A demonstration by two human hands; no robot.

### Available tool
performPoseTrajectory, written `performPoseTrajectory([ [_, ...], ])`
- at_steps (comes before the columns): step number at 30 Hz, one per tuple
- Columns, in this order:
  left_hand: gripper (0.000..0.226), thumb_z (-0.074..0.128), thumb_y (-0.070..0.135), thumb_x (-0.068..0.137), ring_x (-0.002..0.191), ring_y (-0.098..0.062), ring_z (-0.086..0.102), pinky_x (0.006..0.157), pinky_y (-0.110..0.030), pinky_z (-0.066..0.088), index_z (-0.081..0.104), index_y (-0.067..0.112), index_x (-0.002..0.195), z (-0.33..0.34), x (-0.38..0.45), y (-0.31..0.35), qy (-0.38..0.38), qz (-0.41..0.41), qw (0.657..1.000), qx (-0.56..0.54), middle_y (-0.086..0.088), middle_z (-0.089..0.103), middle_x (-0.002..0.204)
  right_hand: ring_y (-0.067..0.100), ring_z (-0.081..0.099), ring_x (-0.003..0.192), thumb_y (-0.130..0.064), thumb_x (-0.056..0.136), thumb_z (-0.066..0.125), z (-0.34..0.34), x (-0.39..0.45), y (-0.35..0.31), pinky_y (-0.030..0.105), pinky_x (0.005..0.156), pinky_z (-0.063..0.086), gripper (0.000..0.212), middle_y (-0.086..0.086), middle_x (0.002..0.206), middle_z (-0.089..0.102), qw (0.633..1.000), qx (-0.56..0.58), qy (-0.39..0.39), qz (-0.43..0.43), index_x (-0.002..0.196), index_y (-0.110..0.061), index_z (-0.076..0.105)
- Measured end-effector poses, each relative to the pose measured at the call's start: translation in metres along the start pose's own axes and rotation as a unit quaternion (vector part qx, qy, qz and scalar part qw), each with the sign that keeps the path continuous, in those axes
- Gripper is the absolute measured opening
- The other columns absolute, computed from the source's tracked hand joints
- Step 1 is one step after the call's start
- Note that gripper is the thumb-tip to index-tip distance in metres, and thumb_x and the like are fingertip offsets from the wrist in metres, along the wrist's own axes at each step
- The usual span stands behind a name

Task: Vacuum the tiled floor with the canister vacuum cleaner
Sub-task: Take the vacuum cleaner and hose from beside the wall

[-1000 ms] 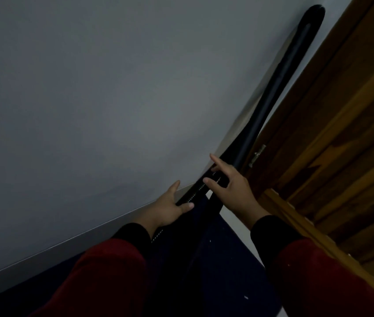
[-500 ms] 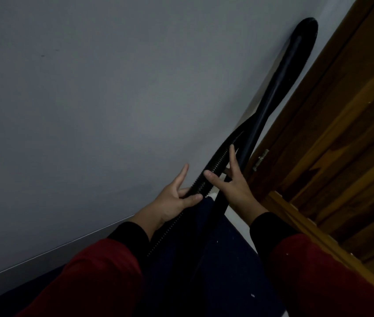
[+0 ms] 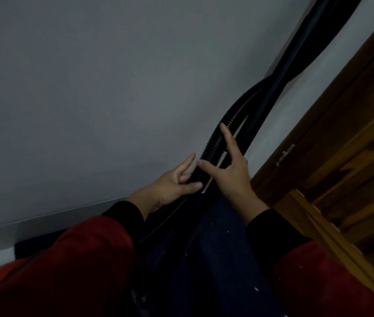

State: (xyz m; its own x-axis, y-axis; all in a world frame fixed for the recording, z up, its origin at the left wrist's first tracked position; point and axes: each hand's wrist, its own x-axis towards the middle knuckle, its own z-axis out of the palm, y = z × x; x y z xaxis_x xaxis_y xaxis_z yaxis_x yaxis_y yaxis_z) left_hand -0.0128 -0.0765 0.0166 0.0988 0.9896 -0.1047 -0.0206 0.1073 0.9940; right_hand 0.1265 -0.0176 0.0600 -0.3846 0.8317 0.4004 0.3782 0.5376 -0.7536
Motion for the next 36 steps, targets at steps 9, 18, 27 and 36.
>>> performPoseTrajectory([
  [9, 0.073, 0.061, 0.034, 0.09, 0.112, -0.004, 0.052, 0.093, -0.011, 0.033, 0.022, 0.029, 0.151, -0.004, -0.093, 0.013, 0.198, -0.056, 0.972, 0.115, -0.006, 0.057, 0.136, 0.019, 0.041, 0.114, -0.029, 0.078, 0.076, 0.012, -0.013, -0.052, 0.001, 0.091, 0.013, 0.082, -0.022, 0.128, 0.045, 0.979, -0.043, -0.064, -0.187, 0.142, -0.049, 0.027],
  [18, 0.066, 0.06, 0.054, 0.083, 0.131, -0.014, 0.047, 0.099, -0.014, 0.031, 0.044, 0.029, 0.142, -0.052, -0.258, -0.042, 0.296, -0.217, 0.862, 0.349, -0.001, 0.05, 0.144, 0.033, 0.04, 0.111, -0.034, 0.076, 0.062, 0.063, -0.027, -0.104, 0.025, 0.091, 0.018, 0.073, -0.008, 0.128, 0.054, 0.933, -0.065, -0.151, -0.32, 0.138, -0.055, 0.028],
  [27, 0.08, 0.046, 0.093, 0.048, 0.097, 0.028, 0.051, 0.085, 0.001, 0.038, 0.052, 0.057, 0.118, -0.074, -0.292, -0.084, 0.32, -0.102, 0.898, 0.285, 0.036, 0.063, 0.107, 0.037, 0.042, 0.104, -0.054, 0.067, 0.059, 0.128, -0.035, -0.121, 0.042, 0.081, 0.039, 0.082, -0.012, 0.122, 0.057, 0.893, -0.145, -0.121, -0.408, 0.142, -0.051, 0.027],
  [36, 0.049, 0.072, 0.029, 0.081, 0.081, 0.037, 0.044, 0.072, 0.007, 0.031, 0.055, 0.038, 0.127, -0.075, -0.3, -0.094, 0.329, -0.027, 0.891, 0.311, 0.027, 0.059, 0.099, 0.041, 0.046, 0.095, -0.025, 0.062, 0.078, 0.162, -0.05, -0.134, 0.041, 0.065, 0.042, 0.097, 0.0, 0.106, 0.06, 0.841, -0.283, -0.076, -0.454, 0.142, -0.045, 0.027],
])
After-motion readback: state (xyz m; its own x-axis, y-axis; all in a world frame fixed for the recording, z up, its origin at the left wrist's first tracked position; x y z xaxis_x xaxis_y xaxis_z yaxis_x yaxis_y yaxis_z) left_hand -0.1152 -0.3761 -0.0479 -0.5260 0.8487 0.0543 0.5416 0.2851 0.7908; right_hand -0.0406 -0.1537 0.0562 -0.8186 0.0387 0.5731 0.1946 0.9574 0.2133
